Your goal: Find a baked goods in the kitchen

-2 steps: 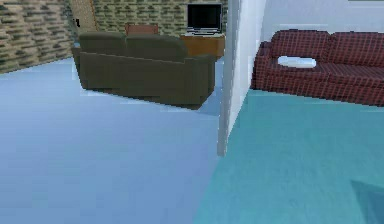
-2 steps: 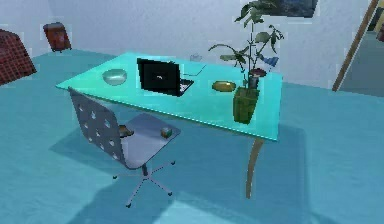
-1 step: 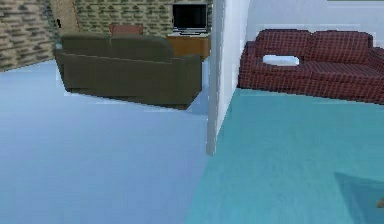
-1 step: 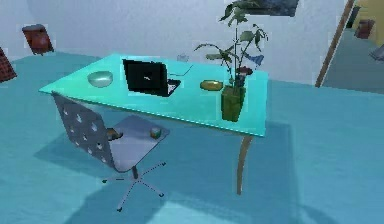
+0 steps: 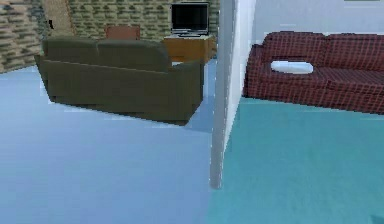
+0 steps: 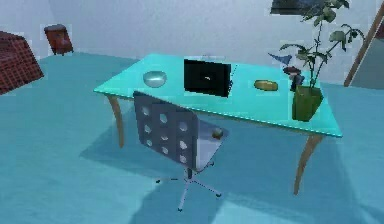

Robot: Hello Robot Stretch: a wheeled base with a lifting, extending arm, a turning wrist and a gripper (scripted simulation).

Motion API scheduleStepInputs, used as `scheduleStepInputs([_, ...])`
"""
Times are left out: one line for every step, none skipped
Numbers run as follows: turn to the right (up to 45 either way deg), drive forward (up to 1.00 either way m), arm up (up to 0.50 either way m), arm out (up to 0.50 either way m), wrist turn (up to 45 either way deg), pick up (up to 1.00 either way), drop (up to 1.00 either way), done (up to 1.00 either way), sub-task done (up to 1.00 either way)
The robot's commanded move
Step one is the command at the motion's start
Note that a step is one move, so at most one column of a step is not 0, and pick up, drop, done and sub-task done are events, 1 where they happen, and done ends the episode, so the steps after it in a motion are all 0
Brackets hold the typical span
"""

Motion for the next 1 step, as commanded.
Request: scheduleStepInputs([-45.0, 0.0, 0.0, 0.0, 0.0, 0.0, 0.0, 0.0, 0.0])
